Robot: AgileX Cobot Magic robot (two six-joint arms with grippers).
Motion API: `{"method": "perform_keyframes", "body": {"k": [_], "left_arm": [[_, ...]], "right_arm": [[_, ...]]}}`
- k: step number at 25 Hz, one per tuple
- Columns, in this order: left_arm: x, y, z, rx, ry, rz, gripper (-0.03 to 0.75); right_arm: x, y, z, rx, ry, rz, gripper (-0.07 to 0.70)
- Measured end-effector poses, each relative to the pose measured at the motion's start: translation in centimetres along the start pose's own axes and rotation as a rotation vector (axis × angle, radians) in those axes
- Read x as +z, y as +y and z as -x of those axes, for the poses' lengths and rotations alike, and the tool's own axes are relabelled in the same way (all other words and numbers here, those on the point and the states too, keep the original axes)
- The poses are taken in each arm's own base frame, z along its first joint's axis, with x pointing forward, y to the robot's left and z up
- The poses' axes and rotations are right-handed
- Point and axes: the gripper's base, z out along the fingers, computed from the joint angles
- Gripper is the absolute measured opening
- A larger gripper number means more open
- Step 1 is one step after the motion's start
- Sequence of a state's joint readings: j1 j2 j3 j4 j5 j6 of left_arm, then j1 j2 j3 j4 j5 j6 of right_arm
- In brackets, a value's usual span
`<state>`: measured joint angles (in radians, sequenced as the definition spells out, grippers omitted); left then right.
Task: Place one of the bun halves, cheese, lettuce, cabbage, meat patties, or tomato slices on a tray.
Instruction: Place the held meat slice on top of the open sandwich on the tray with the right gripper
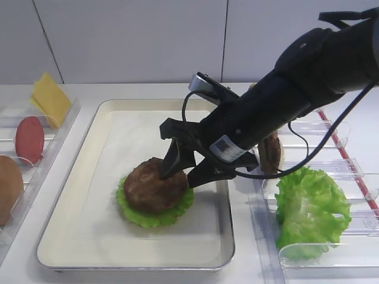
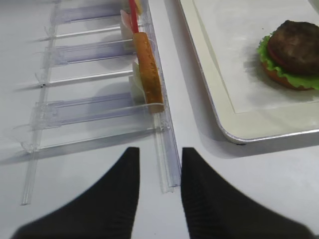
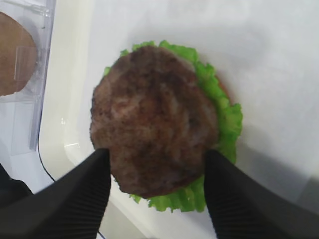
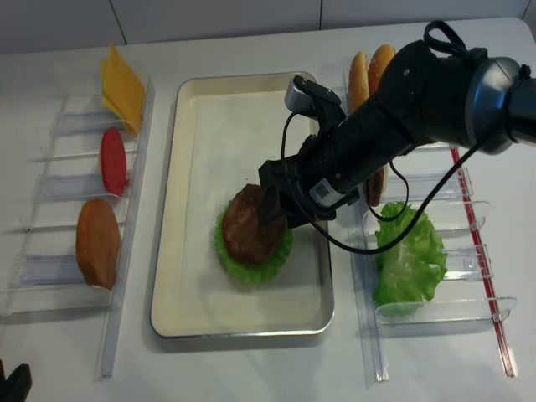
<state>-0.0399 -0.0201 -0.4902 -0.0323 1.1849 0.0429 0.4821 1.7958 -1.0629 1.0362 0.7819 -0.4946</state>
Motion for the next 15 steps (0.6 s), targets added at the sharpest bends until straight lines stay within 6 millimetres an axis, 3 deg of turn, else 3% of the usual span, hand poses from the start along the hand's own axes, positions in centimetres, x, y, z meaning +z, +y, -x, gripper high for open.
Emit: {"method": "perform_keyframes", "body": {"k": [8, 15], "left_arm": [[0.0, 0.0, 0.0, 0.000, 0.000, 0.000, 0.221], [0.0, 0.0, 0.0, 0.000, 0.000, 0.000, 0.221]], "right_arm": [[-0.1, -0.3, -0.5, -0.038, 0.053, -0.036, 0.415], [-3.2, 2.4, -0.1, -0.123, 0.061, -0.036, 0.415]]}}
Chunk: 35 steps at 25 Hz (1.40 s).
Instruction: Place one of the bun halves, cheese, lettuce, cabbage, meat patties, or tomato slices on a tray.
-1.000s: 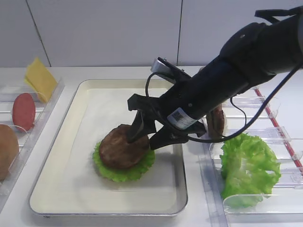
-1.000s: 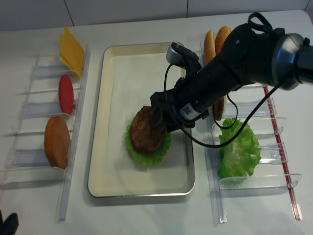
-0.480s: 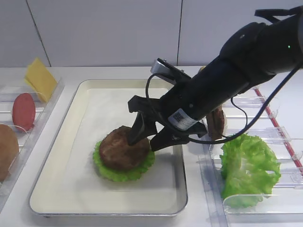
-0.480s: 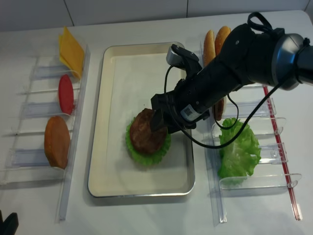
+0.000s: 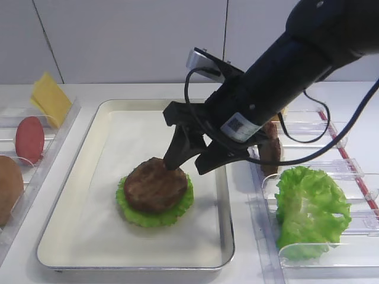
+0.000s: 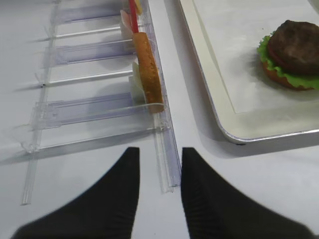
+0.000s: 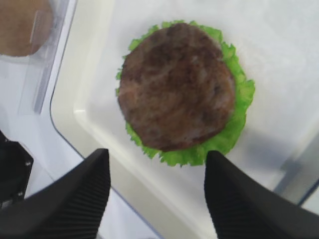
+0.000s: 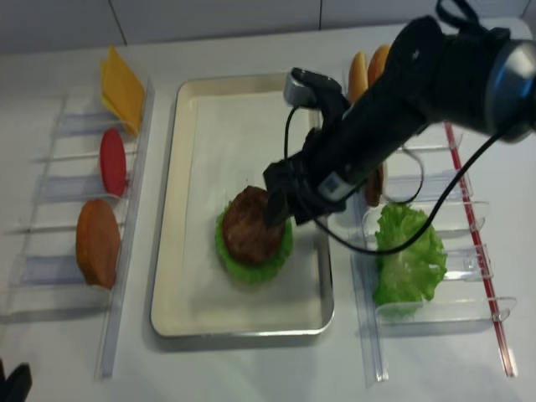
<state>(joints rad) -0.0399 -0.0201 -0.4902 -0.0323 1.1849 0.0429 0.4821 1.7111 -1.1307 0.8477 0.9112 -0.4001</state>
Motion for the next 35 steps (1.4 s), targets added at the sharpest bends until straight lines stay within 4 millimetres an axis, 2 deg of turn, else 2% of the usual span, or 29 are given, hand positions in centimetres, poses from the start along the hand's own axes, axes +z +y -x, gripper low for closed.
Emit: {"method": "perform_keyframes", "body": {"k": [9, 16, 21, 26, 28, 32, 35], "left_arm": [[0.0, 0.0, 0.0, 0.000, 0.000, 0.000, 0.221], [0.0, 0.0, 0.0, 0.000, 0.000, 0.000, 0.221], [0.0, 0.0, 0.0, 0.000, 0.000, 0.000, 0.221], [0.0, 0.0, 0.0, 0.000, 0.000, 0.000, 0.221], [0.0, 0.0, 0.0, 0.000, 0.000, 0.000, 0.221], [0.0, 0.0, 0.0, 0.000, 0.000, 0.000, 0.221], [0.0, 0.0, 0.0, 0.000, 0.000, 0.000, 0.221]], "right_arm": [[-5.7, 3.0, -0.8, -0.078, 0.125, -0.129, 0.415], [-10.5, 5.2, -2.3, -0.138, 0.021, -0.219, 0.415], [-15.0, 6.6, -4.8, -0.203, -0.102, -0.349, 0.415], [-20.6, 8.9, -9.7, -0.289, -0.299, -0.397, 0.415], [-22.1, 9.4, -12.0, -0.318, -0.359, -0.405, 0.415], [-23.6, 9.4, -16.6, -0.356, -0.441, -0.408, 0.415], [-23.5, 8.6, -19.9, -0.370, -0.472, -0.414, 0.415]]}}
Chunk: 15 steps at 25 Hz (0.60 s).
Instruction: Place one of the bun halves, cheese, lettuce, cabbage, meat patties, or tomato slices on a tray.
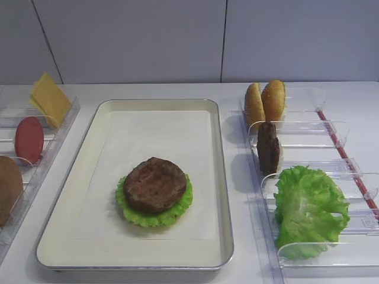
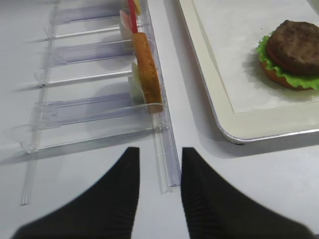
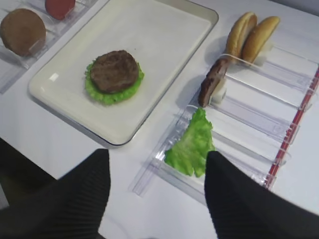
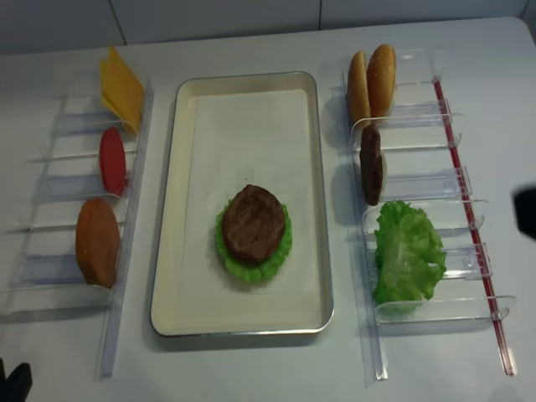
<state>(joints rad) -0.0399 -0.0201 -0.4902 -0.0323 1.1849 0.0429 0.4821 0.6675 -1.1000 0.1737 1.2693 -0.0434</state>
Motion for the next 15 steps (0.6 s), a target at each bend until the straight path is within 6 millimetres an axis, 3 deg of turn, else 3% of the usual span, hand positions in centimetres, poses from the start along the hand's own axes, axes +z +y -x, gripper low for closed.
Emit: {"method": "perform_keyframes", "body": {"k": [4, 9, 15], "left_arm": [[0.0, 0.0, 0.0, 0.000, 0.000, 0.000, 0.221], [0.0, 0.0, 0.0, 0.000, 0.000, 0.000, 0.221], [0.0, 0.0, 0.0, 0.000, 0.000, 0.000, 0.221]], "right_arm": [[-0.3, -0.1, -4.3, 0.002, -0.012, -0.019, 0.415], [0.9, -0.8, -9.3, 0.064, -0.012, -0.122, 0.415], [2.5, -1.2, -13.2, 0.160, -0.014, -0.260, 0.415]]}}
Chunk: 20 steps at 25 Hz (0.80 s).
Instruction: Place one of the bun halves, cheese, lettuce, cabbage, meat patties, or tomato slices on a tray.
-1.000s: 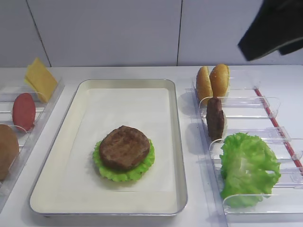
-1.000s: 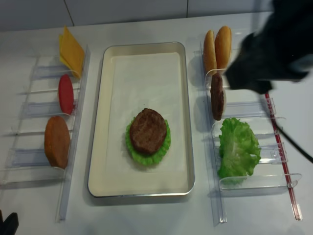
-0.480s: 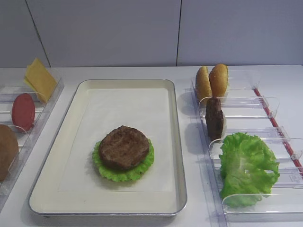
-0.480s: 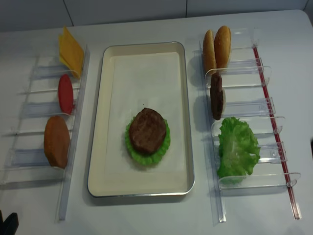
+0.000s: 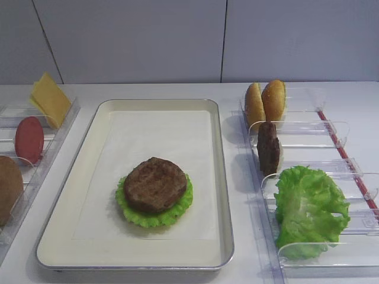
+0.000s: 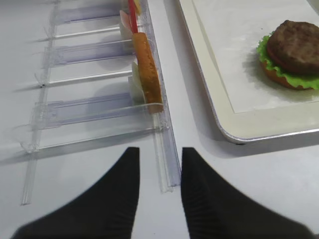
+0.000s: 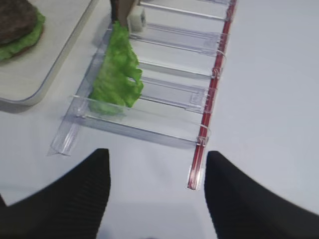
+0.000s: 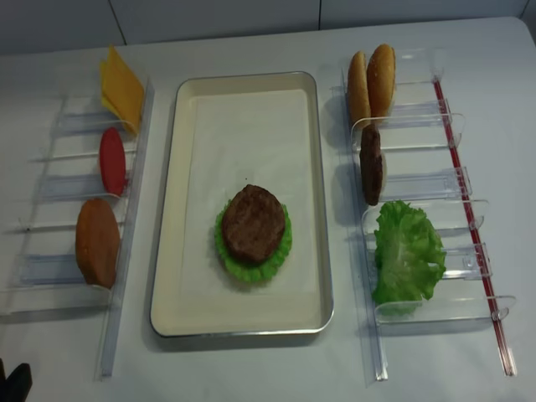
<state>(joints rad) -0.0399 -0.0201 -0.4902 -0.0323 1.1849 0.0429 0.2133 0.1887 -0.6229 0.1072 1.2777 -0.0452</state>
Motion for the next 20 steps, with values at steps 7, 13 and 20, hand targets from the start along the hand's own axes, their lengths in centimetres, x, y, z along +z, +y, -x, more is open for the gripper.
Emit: {"method": "perform_keyframes", "body": {"k": [7, 13, 20], "left_arm": [[0.0, 0.0, 0.0, 0.000, 0.000, 0.000, 0.221], [0.0, 0.0, 0.0, 0.000, 0.000, 0.000, 0.221], [0.0, 0.0, 0.0, 0.000, 0.002, 0.000, 0.221]], "right_arm": [[1.9, -0.3, -2.1, 0.104, -0.069, -0.130, 0.393], [2.1, -0.4, -2.1, 0.103, -0.139, -0.203, 0.386], [1.6, -0.2, -2.9, 0.099, -0.194, -0.255, 0.381]]}}
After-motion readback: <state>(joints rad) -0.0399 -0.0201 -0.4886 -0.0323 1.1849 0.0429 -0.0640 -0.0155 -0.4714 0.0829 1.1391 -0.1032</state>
